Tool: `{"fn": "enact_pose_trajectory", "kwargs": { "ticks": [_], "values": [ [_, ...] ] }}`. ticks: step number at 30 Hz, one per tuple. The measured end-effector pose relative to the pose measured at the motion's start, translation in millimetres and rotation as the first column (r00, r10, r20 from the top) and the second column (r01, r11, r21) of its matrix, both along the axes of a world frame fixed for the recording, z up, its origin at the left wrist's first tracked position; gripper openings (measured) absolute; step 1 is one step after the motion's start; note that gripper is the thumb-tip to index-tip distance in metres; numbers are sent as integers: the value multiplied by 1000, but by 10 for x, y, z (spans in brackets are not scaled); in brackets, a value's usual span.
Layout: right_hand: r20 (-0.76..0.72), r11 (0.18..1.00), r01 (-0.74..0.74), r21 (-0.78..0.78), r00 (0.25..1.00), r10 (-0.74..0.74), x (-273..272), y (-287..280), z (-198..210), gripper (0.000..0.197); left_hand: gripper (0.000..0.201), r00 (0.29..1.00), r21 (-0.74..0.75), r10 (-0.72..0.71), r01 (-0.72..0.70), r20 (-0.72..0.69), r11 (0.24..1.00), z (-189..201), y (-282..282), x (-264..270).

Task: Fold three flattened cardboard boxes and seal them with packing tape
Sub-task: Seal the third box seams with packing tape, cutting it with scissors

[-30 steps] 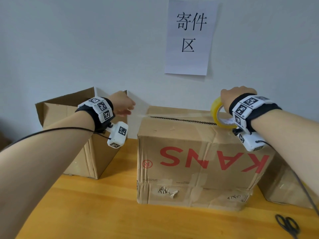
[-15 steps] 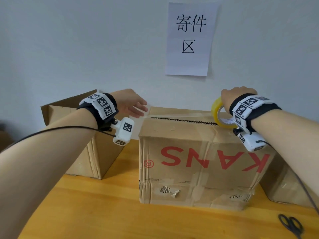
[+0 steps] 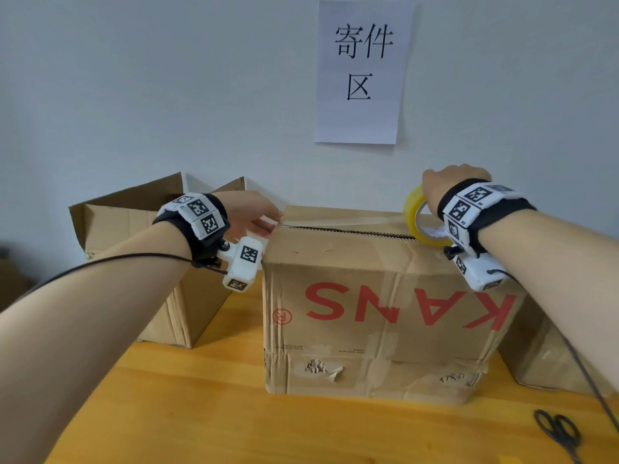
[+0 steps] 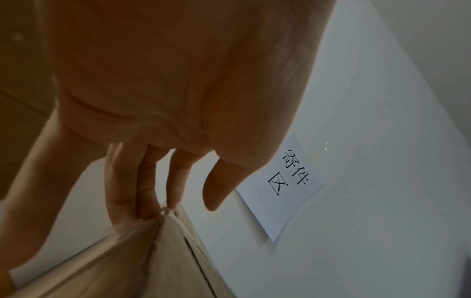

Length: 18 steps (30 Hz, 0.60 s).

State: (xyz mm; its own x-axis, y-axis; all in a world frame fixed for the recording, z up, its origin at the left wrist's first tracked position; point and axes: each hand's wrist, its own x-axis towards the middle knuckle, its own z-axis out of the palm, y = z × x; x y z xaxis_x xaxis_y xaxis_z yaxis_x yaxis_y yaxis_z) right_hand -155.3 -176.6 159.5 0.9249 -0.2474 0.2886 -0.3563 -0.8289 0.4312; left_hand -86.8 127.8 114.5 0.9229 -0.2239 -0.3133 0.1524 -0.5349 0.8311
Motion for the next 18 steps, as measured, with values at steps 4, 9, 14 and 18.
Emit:
{"fn": "enact_pose_trajectory", "kwargs": {
  "ticks": [4,9,14,18],
  "values": [
    [1,1000,-4,-3,1000,4,6,-16,-18,21,50,992,81,-89,96,-93,992,-63,10,-58],
    [3,1000,-16,-10,1000,16,15,-39,-21,22,85,998,131,-29,35,-50,991,18,124,-15],
    [15,999,-34,-17,999,34,5,-72,-41,24,80,999,-41,-25,24,-30,999,27,87,7],
    [21,999,-48,-9,999,48,-10,-112,-41,24,63,980,308,-149,102,132,946,15,-59,-127]
  ]
}}
